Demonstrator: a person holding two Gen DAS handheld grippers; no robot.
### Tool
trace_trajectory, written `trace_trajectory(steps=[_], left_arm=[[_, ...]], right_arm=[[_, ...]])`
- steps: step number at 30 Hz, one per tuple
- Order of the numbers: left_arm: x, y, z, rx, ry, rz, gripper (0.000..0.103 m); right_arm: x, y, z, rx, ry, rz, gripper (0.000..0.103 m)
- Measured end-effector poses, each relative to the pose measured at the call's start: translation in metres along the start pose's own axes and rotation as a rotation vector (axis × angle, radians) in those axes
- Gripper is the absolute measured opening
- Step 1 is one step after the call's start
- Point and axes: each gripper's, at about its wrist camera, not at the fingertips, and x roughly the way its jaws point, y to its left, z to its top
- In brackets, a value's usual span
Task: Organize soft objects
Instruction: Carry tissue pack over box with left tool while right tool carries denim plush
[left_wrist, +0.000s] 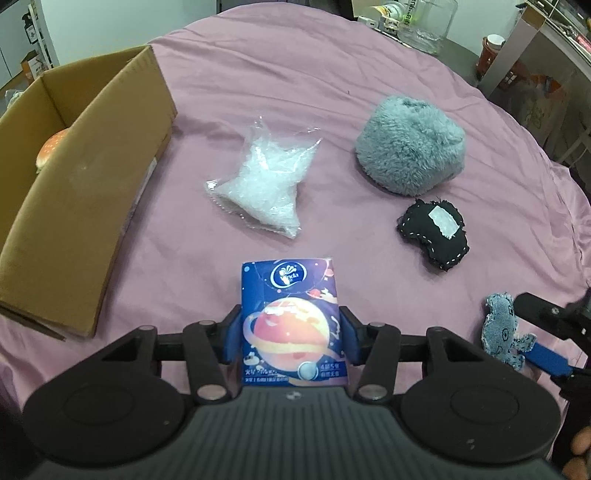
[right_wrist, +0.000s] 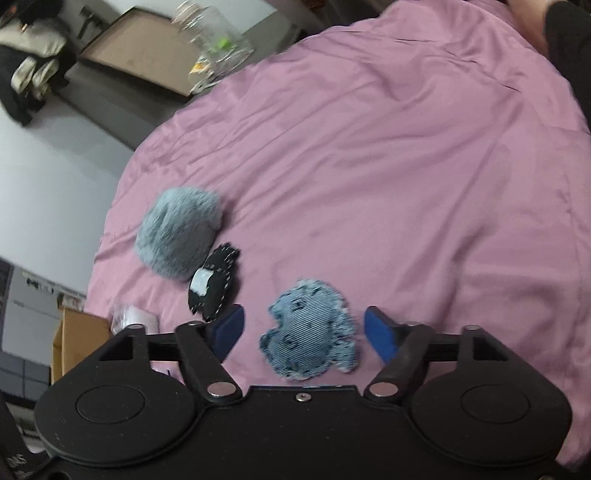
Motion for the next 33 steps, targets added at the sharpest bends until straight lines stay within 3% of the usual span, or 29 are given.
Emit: trace_trajectory(steps=[4,6,7,10,33], left_arm=[[-0.005,0.007,-0.002,-0.010,-0.005,-0.005,0.051],[-0.008,0.011,-0.003,-0.013,-0.005,-0.006,0.051],[-0.010,0.012,-0.003,-0.013,-0.007,-0.006,0.051],[-0.019,0.016,0.000,-0.011,-0.019,-0.005,0.051],[-0.096,0.063,0.021,0.010,-0.136,-0.047,0.051]], right_arm=[[0.012,0.021,-0.010,-0.107,0.006,-0.059,0.076],[0.016,0.030,-0.016,-0.165,0.010,-0.091,0.061],[0.018,0.034,-0.018,-0.197,0.009,-0.117,0.045],[0.013,0.040,-0.022,-0.237,0.011,-0.148,0.041],[-0.053,0.123,-0.045,-0.417,-0.082,0.022,0.041]])
